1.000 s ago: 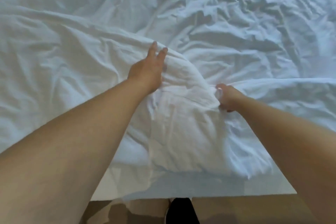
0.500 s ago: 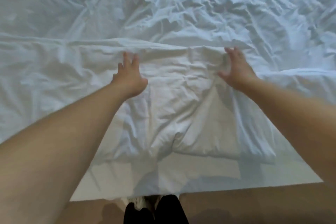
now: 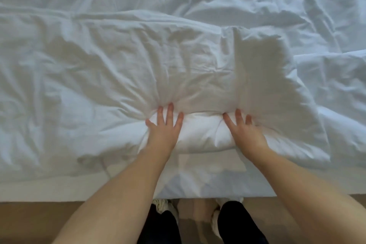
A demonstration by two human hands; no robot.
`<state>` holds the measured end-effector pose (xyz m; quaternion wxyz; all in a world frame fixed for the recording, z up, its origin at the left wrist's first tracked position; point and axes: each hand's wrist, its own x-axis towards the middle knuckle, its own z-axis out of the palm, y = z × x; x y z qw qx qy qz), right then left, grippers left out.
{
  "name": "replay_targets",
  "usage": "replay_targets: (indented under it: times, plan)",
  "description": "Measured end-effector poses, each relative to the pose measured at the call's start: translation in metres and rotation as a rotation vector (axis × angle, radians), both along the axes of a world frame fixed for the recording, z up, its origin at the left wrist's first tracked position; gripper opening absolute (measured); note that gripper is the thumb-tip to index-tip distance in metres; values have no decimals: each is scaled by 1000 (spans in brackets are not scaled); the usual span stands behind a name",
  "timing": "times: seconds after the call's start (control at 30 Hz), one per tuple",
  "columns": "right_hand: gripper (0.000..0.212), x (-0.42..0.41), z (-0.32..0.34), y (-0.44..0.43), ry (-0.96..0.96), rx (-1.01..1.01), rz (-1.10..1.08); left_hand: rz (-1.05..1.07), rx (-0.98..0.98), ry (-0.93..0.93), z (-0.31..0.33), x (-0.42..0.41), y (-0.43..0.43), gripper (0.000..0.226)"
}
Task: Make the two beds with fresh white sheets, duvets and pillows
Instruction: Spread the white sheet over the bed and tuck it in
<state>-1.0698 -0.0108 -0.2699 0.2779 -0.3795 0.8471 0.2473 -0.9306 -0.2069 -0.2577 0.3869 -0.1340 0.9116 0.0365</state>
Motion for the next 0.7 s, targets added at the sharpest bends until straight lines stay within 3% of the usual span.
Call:
replay_targets:
  times: [0.13,0.27,0.37,0.43,0.6,0.7]
  plan:
    - [62,-14,3,25,-175,69,154,-65,7,4,-10,17,16,59]
    - [63,-5,44,54,-412,175,178,-191,198,-144,36,32,36,57]
    - [71,5,66,58,-645,269,-10,-84,215,-361,50,48,44,69]
    - [64,9,68,48,-704,175,-158,26,236,-436,50,39,35,67]
    - [15,-44,71,4,-205,-559,-492,84,201,25,62,-40,4,29]
    - [11,-94,87,-16,25,-763,-653,174,191,167,69,-86,-14,31]
